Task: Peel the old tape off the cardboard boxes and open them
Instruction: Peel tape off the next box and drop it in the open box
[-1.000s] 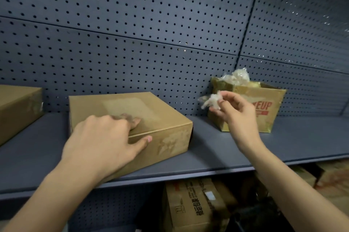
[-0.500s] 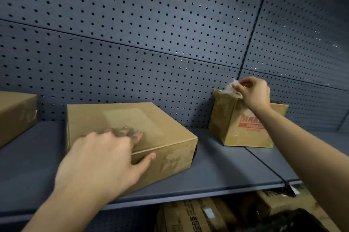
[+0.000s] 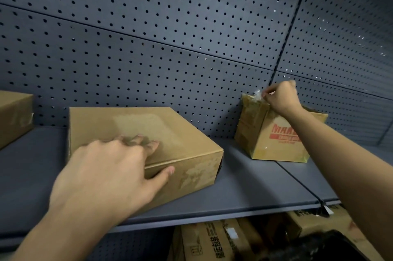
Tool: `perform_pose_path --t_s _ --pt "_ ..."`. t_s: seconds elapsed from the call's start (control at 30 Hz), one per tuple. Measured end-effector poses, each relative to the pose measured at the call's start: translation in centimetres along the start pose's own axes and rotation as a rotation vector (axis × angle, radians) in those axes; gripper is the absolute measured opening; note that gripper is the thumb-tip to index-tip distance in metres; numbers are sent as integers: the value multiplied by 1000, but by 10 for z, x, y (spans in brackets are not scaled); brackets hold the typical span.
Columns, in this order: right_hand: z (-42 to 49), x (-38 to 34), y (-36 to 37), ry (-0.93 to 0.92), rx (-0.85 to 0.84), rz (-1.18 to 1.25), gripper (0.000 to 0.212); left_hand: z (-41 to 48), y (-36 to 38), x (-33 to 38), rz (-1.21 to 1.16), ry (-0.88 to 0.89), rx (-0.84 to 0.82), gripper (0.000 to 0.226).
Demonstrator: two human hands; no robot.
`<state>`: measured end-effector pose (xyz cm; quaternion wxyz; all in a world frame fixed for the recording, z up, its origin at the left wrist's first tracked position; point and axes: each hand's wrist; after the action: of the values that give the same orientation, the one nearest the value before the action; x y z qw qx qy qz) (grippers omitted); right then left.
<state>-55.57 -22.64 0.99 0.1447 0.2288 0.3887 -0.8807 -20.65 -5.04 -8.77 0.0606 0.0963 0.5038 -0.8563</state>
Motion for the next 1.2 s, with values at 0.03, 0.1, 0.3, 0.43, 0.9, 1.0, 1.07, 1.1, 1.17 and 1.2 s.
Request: perform_pose_path --t_s 0.03,0.1,0.3,0.43,0.9,1.0,1.07,1.1,1.17,1.2 --pt "0 0 -1 3 6 -6 12 -1 -1 0 1 5 0 63" --pt "2 0 2 -6 20 -29 7 -1 -3 -2 -6 -4 -8 65" --pt "5 2 10 -22 112 -254 7 -8 -16 -3 -101 65 -22 87" --pt "9 0 10 9 58 -304 12 -9 -20 -6 -95 72 -13 87" --pt "-26 10 -1 -235 90 -78 25 -4 -19 -13 -184 121 -43 71" --pt "-29 10 -5 -196 89 -6 34 -4 -18 -13 -185 121 -53 70" --pt "-27 10 -8 -159 104 58 42 -4 -18 -13 -180 123 -59 70" --pt "-25 10 -9 -171 115 40 42 -5 -19 -13 -178 126 -59 69" --pt "-23 10 -11 -213 122 -35 35 -6 -20 -13 -180 131 -61 68" --pt "-22 9 -10 -239 122 -60 31 -6 -20 -14 -177 137 -65 68"
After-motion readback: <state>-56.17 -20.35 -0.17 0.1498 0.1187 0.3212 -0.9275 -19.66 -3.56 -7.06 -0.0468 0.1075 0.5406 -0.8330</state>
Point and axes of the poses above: each hand's wrist, its own z-axis towards the middle knuckle, its own y-axis out of the palm, x = y × z, and after that the axes turned 8 degrees about z, right-handed
